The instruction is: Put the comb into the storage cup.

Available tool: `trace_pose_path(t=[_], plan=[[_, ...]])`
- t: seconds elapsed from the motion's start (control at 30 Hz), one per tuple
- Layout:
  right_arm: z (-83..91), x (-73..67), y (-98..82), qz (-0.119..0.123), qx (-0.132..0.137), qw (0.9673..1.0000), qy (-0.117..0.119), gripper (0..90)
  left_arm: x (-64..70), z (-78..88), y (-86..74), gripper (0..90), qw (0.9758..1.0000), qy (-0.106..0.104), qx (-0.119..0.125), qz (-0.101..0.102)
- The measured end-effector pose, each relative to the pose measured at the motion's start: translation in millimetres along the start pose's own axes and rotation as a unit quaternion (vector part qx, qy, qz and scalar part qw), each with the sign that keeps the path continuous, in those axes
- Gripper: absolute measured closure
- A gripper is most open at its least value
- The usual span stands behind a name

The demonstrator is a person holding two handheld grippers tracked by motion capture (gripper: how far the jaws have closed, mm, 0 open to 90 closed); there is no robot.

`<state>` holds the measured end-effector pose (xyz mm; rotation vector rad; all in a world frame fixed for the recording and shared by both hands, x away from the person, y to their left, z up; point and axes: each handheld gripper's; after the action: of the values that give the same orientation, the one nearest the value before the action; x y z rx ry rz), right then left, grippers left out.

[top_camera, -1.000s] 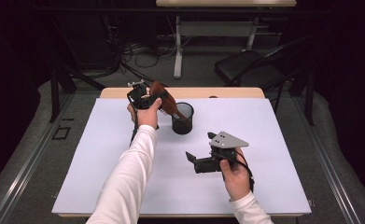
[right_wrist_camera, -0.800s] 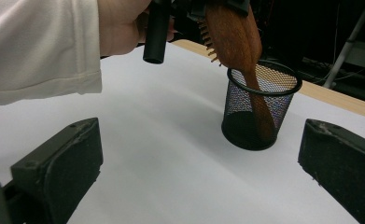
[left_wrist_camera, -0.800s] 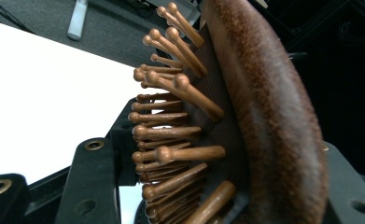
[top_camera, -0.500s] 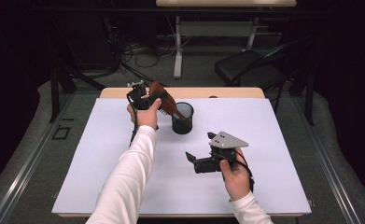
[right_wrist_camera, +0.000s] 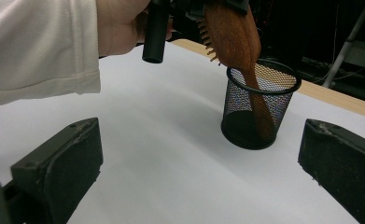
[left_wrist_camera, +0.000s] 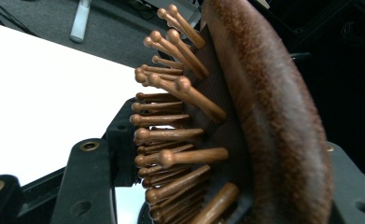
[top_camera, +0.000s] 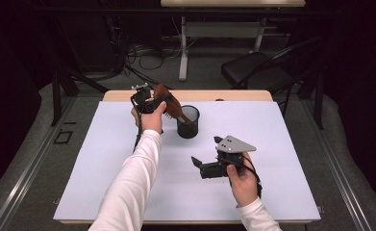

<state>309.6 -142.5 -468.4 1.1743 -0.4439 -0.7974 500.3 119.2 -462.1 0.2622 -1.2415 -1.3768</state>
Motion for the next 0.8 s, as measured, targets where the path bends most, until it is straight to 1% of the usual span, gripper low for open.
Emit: trace_pose_path(t=[0.17,0.27,0.33,0.4,0.47,0.8], plan=[[-0.2,-0.1,-0.1,0.000,-0.001,1.0000,0.000,0.0,-0.9,0.2,-0.1,38.3,1.0000,-0.001,0.006,0.002],[-0.3,-0.1,-0.2,0.001,-0.001,1.0000,0.000,0.0,-1.6,0.5,0.2,34.6,1.0000,0.000,0.009,-0.003],[-0.4,-0.4,-0.2,0.001,-0.001,1.0000,0.000,0.0,-1.9,0.6,0.3,33.9,0.9999,0.001,0.009,-0.005],[-0.4,-0.6,-0.2,0.001,-0.002,1.0000,0.001,0.0,-2.3,0.6,0.5,32.0,0.9999,-0.001,0.011,-0.002],[-0.4,-0.6,-0.3,0.000,-0.002,1.0000,0.001,0.0,-2.5,0.8,0.6,31.7,0.9999,0.001,0.009,-0.003],[-0.5,-0.7,-0.5,0.000,-0.003,1.0000,0.001,0.0,-4.6,4.5,2.7,28.8,0.9998,0.007,0.018,-0.006]])
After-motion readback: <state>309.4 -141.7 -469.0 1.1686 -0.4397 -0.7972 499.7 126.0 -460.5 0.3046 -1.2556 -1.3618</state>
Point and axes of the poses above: each handheld gripper's, and its own axes: z roughly backward along the jaws, y roughly out of its top, x roughly to its right, and after that the axes turned 5 degrees about -z, right-handed
